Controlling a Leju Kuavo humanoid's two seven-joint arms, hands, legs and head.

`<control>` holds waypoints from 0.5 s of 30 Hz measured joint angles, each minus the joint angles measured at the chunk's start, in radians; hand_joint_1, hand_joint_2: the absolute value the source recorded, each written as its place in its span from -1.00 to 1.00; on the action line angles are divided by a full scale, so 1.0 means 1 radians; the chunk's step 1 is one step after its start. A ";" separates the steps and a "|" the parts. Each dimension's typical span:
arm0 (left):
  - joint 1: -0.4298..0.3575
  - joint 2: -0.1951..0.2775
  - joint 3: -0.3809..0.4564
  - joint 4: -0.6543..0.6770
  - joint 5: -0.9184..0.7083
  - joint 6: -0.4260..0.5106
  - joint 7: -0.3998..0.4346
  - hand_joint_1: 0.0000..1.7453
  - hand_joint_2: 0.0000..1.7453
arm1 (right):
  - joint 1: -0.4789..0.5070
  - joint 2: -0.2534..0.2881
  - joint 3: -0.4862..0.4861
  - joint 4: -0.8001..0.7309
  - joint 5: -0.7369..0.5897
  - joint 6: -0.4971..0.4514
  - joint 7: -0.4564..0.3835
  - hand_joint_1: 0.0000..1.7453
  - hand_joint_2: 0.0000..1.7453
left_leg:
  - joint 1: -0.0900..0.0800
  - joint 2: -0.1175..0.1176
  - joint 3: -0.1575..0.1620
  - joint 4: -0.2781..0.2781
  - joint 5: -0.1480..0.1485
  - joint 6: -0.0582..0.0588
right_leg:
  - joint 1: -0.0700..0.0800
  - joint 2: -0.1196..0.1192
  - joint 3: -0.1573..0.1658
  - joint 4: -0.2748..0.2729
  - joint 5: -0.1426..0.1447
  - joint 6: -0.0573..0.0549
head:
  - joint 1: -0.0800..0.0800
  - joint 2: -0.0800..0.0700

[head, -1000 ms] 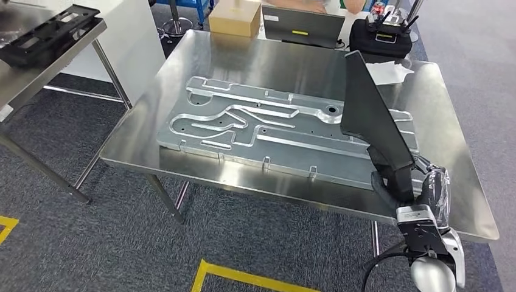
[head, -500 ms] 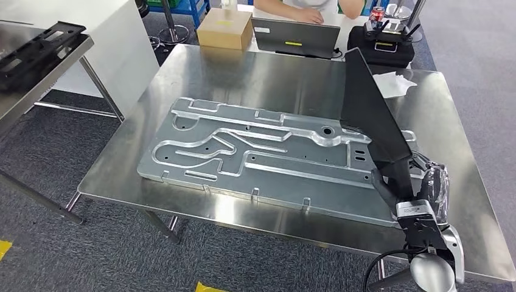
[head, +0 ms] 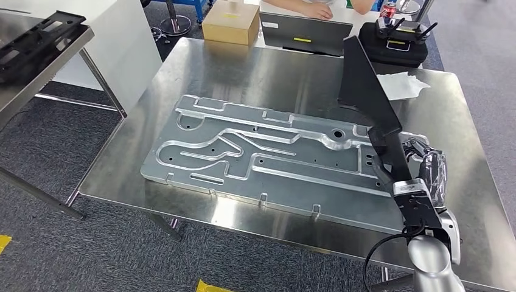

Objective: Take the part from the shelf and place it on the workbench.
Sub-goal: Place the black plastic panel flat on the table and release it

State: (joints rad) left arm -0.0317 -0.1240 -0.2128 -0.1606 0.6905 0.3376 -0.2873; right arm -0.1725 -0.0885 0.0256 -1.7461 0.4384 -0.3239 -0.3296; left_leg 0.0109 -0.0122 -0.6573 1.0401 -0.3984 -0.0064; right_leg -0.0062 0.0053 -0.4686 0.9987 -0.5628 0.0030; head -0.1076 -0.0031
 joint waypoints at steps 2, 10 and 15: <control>0.000 0.000 0.000 0.000 0.000 0.000 0.000 -1.00 -1.00 | -0.002 0.000 0.000 0.008 0.001 0.000 0.001 1.00 1.00 | 0.000 0.000 0.000 0.000 0.000 0.000 | 0.000 0.000 0.000 0.000 0.000 0.000 | 0.000 0.000; -0.004 0.000 -0.007 0.000 -0.007 -0.016 -0.001 -1.00 -1.00 | -0.116 0.006 0.036 0.144 0.168 0.031 0.090 1.00 1.00 | -0.002 0.001 0.006 -0.001 0.000 0.000 | 0.003 0.000 0.006 0.000 0.000 0.000 | 0.000 0.000; -0.006 0.000 -0.016 0.000 -0.012 -0.025 -0.002 -1.00 -1.00 | -0.228 0.048 0.087 0.330 0.273 -0.002 0.120 1.00 1.00 | -0.001 -0.001 0.009 -0.002 0.000 0.000 | 0.003 -0.001 0.010 0.000 0.000 0.000 | 0.000 0.000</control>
State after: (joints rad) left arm -0.0379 -0.1235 -0.2290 -0.1606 0.6781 0.3128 -0.2888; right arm -0.4007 -0.0403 0.1129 -1.4165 0.7119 -0.3259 -0.2095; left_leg 0.0095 -0.0133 -0.6481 1.0378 -0.3979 -0.0069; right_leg -0.0027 0.0039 -0.4582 0.9988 -0.5627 0.0030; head -0.1076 -0.0031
